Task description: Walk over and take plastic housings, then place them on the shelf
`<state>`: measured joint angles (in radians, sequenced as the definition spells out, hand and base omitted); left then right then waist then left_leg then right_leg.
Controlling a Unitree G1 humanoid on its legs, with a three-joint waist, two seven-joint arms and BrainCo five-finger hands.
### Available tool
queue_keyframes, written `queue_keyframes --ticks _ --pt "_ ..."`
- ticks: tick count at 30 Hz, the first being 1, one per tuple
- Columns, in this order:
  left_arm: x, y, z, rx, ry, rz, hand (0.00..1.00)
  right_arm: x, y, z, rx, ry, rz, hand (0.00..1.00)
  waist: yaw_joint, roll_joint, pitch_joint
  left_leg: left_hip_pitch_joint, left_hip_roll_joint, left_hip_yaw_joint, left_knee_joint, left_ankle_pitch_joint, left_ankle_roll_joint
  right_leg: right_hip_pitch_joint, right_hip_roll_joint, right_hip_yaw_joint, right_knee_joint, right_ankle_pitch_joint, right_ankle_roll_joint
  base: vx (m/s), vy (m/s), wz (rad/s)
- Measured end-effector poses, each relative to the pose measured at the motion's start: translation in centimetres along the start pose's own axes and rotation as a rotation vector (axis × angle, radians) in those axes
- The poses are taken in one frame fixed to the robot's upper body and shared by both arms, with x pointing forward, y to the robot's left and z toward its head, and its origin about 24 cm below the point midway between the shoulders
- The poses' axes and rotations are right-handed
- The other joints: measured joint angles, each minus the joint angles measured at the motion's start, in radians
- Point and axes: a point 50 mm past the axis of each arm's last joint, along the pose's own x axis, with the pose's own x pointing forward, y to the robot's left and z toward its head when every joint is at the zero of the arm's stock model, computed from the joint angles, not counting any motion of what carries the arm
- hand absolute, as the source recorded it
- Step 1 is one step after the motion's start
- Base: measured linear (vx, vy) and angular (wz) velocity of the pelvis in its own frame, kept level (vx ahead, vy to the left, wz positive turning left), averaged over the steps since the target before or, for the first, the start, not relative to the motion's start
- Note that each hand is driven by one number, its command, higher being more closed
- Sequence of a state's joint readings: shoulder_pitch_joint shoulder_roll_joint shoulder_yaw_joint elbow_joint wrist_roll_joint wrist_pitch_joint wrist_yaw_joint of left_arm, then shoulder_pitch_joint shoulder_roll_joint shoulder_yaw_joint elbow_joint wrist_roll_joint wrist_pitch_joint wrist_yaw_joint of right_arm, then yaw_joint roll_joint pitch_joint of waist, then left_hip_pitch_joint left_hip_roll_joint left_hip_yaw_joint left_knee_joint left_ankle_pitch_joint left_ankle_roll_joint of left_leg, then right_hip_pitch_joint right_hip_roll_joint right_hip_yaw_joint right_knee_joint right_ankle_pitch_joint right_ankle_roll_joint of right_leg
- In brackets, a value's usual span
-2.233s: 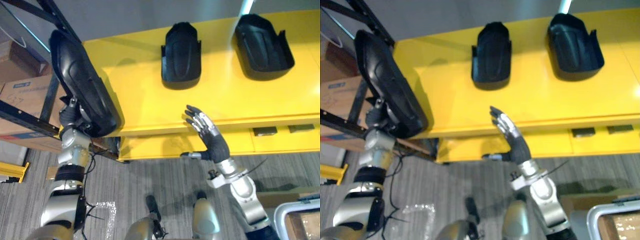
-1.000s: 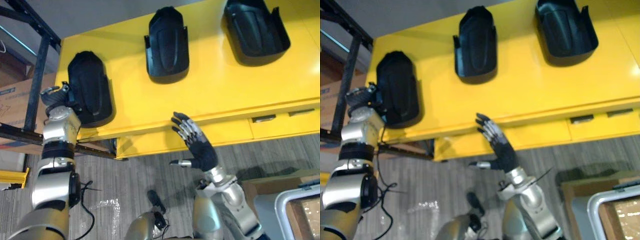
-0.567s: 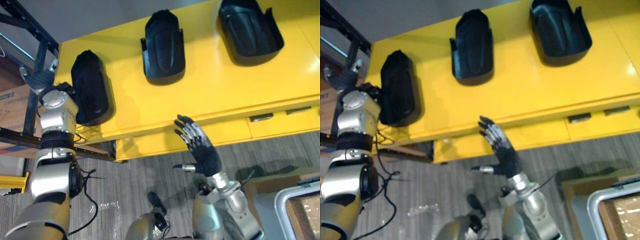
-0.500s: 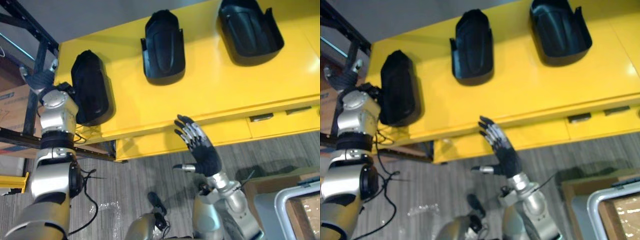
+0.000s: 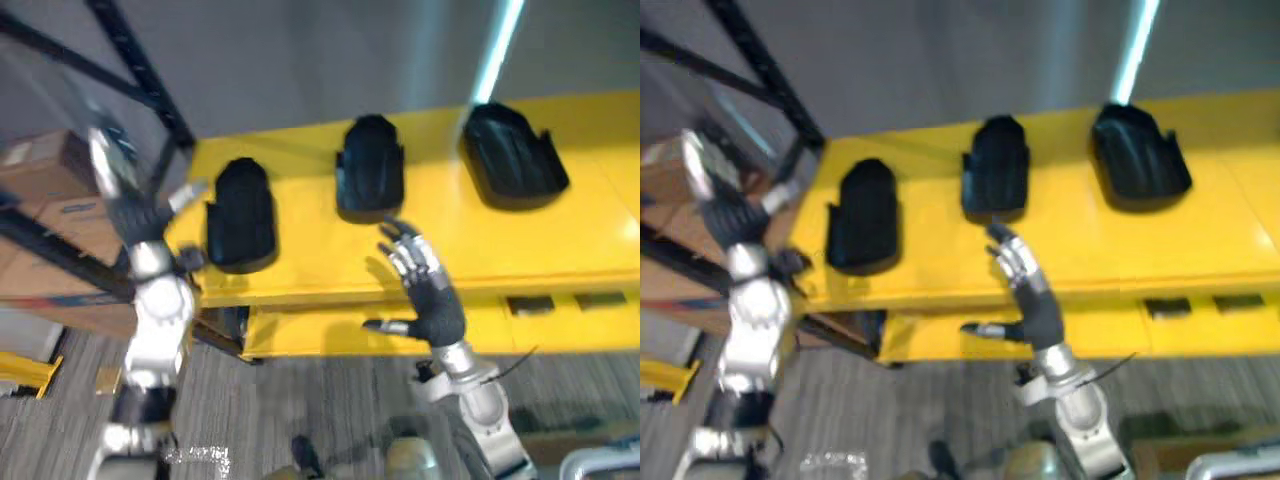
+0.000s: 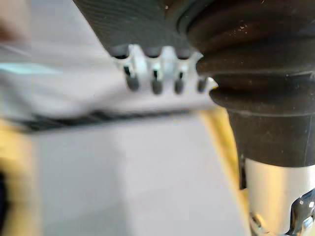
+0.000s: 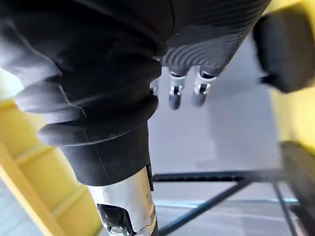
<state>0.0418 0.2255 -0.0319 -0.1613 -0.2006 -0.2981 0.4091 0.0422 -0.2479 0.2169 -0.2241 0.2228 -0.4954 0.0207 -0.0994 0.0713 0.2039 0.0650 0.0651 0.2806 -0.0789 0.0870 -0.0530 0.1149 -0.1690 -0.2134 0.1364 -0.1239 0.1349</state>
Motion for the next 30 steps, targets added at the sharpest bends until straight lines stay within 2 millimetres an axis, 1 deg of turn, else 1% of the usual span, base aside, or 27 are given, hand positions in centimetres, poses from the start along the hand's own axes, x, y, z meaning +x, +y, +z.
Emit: queue_keyframes --ticks 1,2,4,6,8,10,12,13,15,17,18,19,20,21,23,25,27,29,30 --pt "-1.7 -0.1 -1.1 -0.006 0.072 -0.028 0.00 0.5 -0.3 -0.2 -0.010 -0.002 -0.020 0.00 0.021 -0.004 -0.002 -0.005 -0.004 -0.020 -0.001 0.003 -0.004 0.016 0.000 -0.022 -0.015 0.006 0.001 -0.05 0.019 0.52" --pt "-2.4 -0.2 -1.5 -0.010 0.099 -0.043 0.00 0.7 -0.5 -0.3 -0.015 -0.002 -0.025 0.00 0.030 -0.006 -0.005 -0.010 -0.006 -0.028 -0.001 0.005 -0.004 0.021 0.000 -0.032 -0.021 0.010 0.001 -0.05 0.031 0.47" --pt "-4.1 -0.2 -2.5 -0.020 0.175 -0.070 0.00 1.8 -0.7 -1.1 -0.040 0.011 -0.044 0.00 0.058 -0.016 -0.011 -0.030 -0.011 -0.058 -0.002 0.019 0.000 0.028 0.000 -0.062 -0.034 0.023 -0.003 -0.06 0.037 0.38" --pt "-4.9 -0.1 -3.1 -0.055 0.216 -0.086 0.00 2.4 -0.9 -1.4 -0.072 0.013 -0.044 0.00 0.072 -0.022 -0.011 -0.038 -0.015 -0.078 -0.008 0.027 0.002 0.032 0.000 -0.081 -0.041 0.031 -0.003 -0.06 0.041 0.30" --pt "-6.2 0.5 -4.8 -0.022 0.302 -0.091 0.00 3.3 -1.2 -1.8 -0.119 0.023 -0.042 0.00 0.089 -0.032 -0.017 -0.048 -0.020 -0.095 -0.009 0.034 0.002 0.037 0.000 -0.101 -0.044 0.034 -0.003 -0.09 0.054 0.29" --pt "-7.0 1.0 -6.1 0.002 0.368 -0.077 0.00 4.2 -1.1 -2.1 -0.154 0.027 -0.026 0.00 0.092 -0.038 -0.018 -0.054 -0.023 -0.115 -0.010 0.041 0.002 0.043 0.000 -0.121 -0.044 0.034 -0.003 -0.06 0.028 0.28" --pt "-8.6 1.7 -8.1 0.059 0.471 -0.082 0.00 5.4 -0.9 -3.2 -0.247 0.069 0.027 0.00 0.116 -0.047 -0.023 -0.068 -0.017 -0.133 -0.010 0.049 0.004 0.042 0.004 -0.137 -0.058 0.032 -0.012 -0.10 0.026 0.24" --pt "-9.0 1.8 -8.5 0.069 0.497 -0.089 0.00 5.6 -0.8 -3.6 -0.274 0.086 0.045 0.00 0.125 -0.050 -0.022 -0.070 -0.016 -0.134 -0.010 0.050 0.004 0.042 0.007 -0.139 -0.062 0.035 -0.014 -0.08 0.013 0.11" --pt "-10.9 2.2 -10.4 0.117 0.609 -0.128 0.00 6.0 -0.4 -5.2 -0.378 0.152 0.111 0.00 0.161 -0.066 -0.028 -0.084 -0.007 -0.139 -0.010 0.053 0.002 0.041 0.015 -0.144 -0.078 0.047 -0.019 -0.05 0.005 0.07" --pt "-12.2 2.6 -11.3 0.151 0.669 -0.144 0.00 6.1 0.0 -6.0 -0.438 0.169 0.143 0.00 0.180 -0.075 -0.025 -0.086 -0.003 -0.140 -0.010 0.055 0.000 0.042 0.019 -0.145 -0.084 0.051 -0.021 -0.01 0.001 0.03" --pt "-13.0 3.0 -11.9 0.166 0.715 -0.143 0.00 6.1 0.2 -6.5 -0.500 0.180 0.167 0.00 0.194 -0.080 -0.025 -0.087 -0.003 -0.141 -0.010 0.056 0.000 0.043 0.020 -0.145 -0.087 0.054 -0.022 0.00 0.000 0.00" --pt "-13.6 3.4 -12.4 0.184 0.748 -0.135 0.00 6.2 0.4 -6.9 -0.559 0.186 0.179 0.00 0.199 -0.085 -0.023 -0.088 -0.003 -0.141 -0.010 0.061 0.000 0.044 0.021 -0.146 -0.089 0.055 -0.022 0.00 0.000 0.00" --pt "-13.8 3.7 -12.6 0.191 0.761 -0.130 0.00 6.4 0.4 -7.1 -0.580 0.185 0.180 0.00 0.199 -0.086 -0.022 -0.090 -0.003 -0.142 -0.010 0.062 -0.001 0.044 0.021 -0.146 -0.089 0.057 -0.023 0.00 0.000 0.00" --pt "-14.2 4.0 -12.9 0.203 0.782 -0.122 0.00 6.9 0.3 -7.3 -0.619 0.182 0.173 0.00 0.201 -0.090 -0.021 -0.097 -0.001 -0.142 -0.010 0.066 -0.001 0.041 0.028 -0.147 -0.093 0.064 -0.027 0.00 0.000 0.00" --pt "-14.3 4.2 -13.2 0.219 0.793 -0.120 0.00 7.9 -0.1 -7.5 -0.673 0.173 0.157 0.00 0.205 -0.097 -0.009 -0.106 0.003 -0.143 -0.010 0.071 -0.002 0.032 0.033 -0.146 -0.095 0.070 -0.029 -0.02 -0.004 0.00" --pt "-14.0 4.1 -13.4 0.248 0.778 -0.147 0.00 8.8 -0.2 -7.8 -0.727 0.171 0.164 0.00 0.219 -0.109 0.000 -0.120 0.012 -0.145 -0.010 0.075 -0.007 0.020 0.040 -0.146 -0.096 0.073 -0.033 -0.02 0.000 0.00" --pt "-13.7 4.0 -13.5 0.241 0.777 -0.163 0.00 9.1 0.0 -8.0 -0.739 0.178 0.176 0.00 0.232 -0.115 0.009 -0.120 0.016 -0.152 -0.010 0.077 -0.010 0.021 0.049 -0.148 -0.097 0.073 -0.035 -0.01 -0.018 0.03" --pt "-13.4 3.6 -13.5 0.213 0.768 -0.193 0.00 9.5 -0.1 -8.1 -0.755 0.177 0.163 0.00 0.246 -0.110 0.017 -0.121 0.019 -0.159 -0.010 0.079 -0.013 0.023 0.049 -0.154 -0.097 0.072 -0.038 -0.01 -0.021 0.08" --pt "-13.3 3.4 -13.5 0.196 0.763 -0.207 0.00 10.1 -0.3 -8.0 -0.772 0.169 0.147 0.00 0.249 -0.104 0.026 -0.124 0.022 -0.161 -0.010 0.079 -0.013 0.023 0.051 -0.160 -0.096 0.071 -0.039 -0.02 -0.013 0.12"
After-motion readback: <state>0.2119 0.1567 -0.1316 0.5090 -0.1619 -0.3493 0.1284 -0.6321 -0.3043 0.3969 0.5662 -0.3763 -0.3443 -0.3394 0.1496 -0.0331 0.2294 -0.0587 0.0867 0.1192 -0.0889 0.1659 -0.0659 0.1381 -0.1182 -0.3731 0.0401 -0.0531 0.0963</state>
